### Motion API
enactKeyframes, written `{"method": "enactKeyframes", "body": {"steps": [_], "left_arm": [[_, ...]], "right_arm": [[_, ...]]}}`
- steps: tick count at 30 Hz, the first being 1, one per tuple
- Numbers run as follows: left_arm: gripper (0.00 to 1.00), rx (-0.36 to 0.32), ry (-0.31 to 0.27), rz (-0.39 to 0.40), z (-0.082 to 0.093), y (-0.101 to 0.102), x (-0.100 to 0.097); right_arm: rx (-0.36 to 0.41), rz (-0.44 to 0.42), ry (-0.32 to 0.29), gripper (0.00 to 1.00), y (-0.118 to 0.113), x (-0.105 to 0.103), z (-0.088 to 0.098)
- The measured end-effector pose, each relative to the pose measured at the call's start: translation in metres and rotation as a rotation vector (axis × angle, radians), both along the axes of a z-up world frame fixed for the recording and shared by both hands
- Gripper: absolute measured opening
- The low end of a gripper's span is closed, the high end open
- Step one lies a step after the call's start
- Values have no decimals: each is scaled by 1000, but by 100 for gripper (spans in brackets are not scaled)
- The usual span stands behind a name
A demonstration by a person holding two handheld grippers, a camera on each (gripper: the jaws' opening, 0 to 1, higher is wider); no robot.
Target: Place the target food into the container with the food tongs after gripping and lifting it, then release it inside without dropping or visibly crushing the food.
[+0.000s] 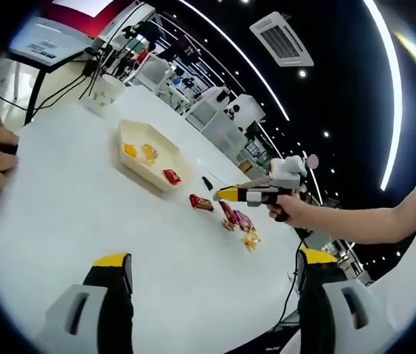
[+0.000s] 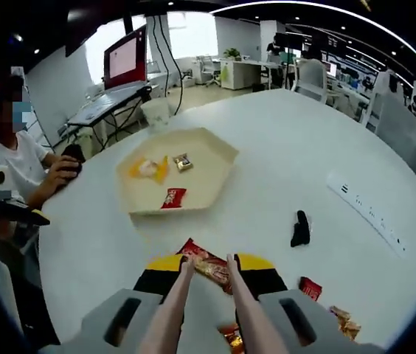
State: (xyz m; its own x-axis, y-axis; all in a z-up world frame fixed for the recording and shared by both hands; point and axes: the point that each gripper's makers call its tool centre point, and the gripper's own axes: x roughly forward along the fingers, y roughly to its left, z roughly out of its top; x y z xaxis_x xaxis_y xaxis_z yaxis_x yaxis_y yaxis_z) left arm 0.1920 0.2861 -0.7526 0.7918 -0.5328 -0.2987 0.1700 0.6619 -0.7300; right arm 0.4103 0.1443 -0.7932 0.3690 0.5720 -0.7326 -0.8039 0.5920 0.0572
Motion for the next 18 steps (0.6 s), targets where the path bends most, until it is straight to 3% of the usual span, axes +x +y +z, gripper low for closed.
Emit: {"method": "enactKeyframes", "body": {"steps": [11,14,18], "left_arm": [[93,1,10,19,-1,4,4],[93,1,12,17,-2,2,3],[93,1,15,15,-3,1,3]], "right_arm": [[-39,110,-18,25,-4,0,-3],[-98,179,-53,25,-5,-2,-7],[-108,214,-49,25,1,-6,-9]]}}
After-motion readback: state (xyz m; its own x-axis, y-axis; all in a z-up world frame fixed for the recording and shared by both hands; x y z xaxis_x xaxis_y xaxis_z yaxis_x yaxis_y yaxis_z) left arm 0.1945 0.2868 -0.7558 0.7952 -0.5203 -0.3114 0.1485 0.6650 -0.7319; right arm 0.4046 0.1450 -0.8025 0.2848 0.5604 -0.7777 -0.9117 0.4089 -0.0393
